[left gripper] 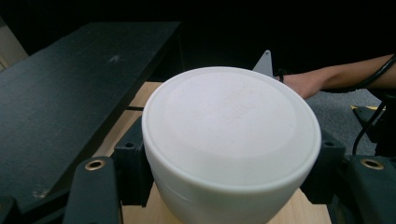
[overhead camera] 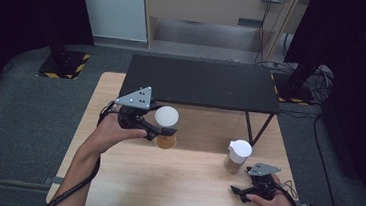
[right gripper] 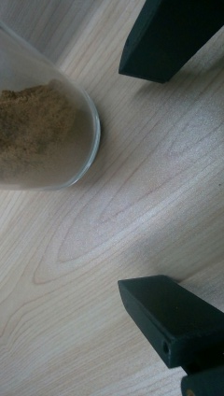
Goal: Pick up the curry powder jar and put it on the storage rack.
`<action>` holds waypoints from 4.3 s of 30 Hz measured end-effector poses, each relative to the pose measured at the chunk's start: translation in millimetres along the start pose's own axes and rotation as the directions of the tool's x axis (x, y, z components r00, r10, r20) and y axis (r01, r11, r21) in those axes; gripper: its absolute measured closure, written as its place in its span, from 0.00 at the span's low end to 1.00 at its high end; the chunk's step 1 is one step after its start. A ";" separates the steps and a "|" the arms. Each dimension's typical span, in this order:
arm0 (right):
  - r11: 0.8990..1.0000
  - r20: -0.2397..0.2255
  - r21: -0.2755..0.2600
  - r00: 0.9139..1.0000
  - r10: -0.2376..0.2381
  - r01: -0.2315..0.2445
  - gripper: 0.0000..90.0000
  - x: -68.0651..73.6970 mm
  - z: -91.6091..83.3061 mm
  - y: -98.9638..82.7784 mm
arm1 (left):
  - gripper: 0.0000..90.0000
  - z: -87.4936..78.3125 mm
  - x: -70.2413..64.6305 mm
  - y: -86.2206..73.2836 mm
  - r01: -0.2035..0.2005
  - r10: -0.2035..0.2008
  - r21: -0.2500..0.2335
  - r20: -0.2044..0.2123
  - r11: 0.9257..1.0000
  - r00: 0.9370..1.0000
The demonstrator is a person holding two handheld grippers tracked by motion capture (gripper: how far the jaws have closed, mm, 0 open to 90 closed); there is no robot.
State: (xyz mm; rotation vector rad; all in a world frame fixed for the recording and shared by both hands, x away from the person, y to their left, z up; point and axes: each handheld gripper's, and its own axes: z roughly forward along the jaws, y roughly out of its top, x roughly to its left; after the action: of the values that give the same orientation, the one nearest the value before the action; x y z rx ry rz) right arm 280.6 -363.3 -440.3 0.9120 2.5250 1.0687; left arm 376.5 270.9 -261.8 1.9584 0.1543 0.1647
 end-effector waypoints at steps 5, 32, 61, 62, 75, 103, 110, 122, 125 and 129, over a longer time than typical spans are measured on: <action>1.000 0.000 0.000 1.000 0.000 0.000 0.02 0.0 0.0 0.0 | 0.36 -4.2 5.2 9.5 0.000 0.000 0.001 -0.012 1.000 1.000; 1.000 0.000 -0.002 1.000 -0.001 0.001 0.02 0.0 0.1 -0.2 | 0.36 -4.5 33.0 54.1 -0.018 0.019 0.019 -0.029 1.000 0.999; 1.000 0.002 -0.002 1.000 0.000 0.000 0.02 0.3 0.0 -0.3 | 0.36 5.0 77.0 78.3 0.010 -0.008 0.028 -0.070 1.000 0.998; 1.000 0.001 -0.001 1.000 0.001 -0.001 0.02 0.4 -0.1 -0.2 | 0.36 5.8 78.7 79.2 0.011 -0.008 0.034 -0.073 0.999 0.997; 1.000 0.001 0.000 1.000 0.003 -0.003 0.02 0.8 -1.0 -0.8 | 0.36 11.9 102.7 76.0 0.041 -0.039 0.020 -0.091 0.999 0.995; 1.000 0.002 0.000 1.000 0.003 -0.003 0.02 1.8 -2.7 -2.6 | 0.36 13.8 121.4 53.8 0.110 -0.111 -0.011 -0.119 0.994 0.987; 1.000 0.003 -0.001 1.000 0.004 -0.004 0.02 1.9 -2.7 -2.6 | 0.36 14.6 122.2 53.8 0.114 -0.114 -0.007 -0.122 0.993 0.986; 1.000 0.003 0.000 1.000 0.003 -0.003 0.02 2.0 -2.8 -2.6 | 0.13 16.0 106.2 66.8 0.046 -0.033 0.064 -0.183 0.997 0.983; 1.000 0.003 0.000 1.000 0.004 -0.004 0.02 2.0 -2.8 -2.6 | 0.07 13.3 101.0 67.1 0.042 -0.027 0.070 -0.204 0.997 0.979; 1.000 0.003 0.000 1.000 0.004 -0.004 0.02 2.2 -3.0 -2.7 | 0.03 3.5 87.9 63.7 0.043 -0.021 0.085 -0.241 0.995 0.970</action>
State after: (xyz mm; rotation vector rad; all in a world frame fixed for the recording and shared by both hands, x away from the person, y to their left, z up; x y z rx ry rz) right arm 276.4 -365.0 -440.2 0.9179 2.5217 1.0676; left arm 465.5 259.7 -200.5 2.0193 0.3568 0.3795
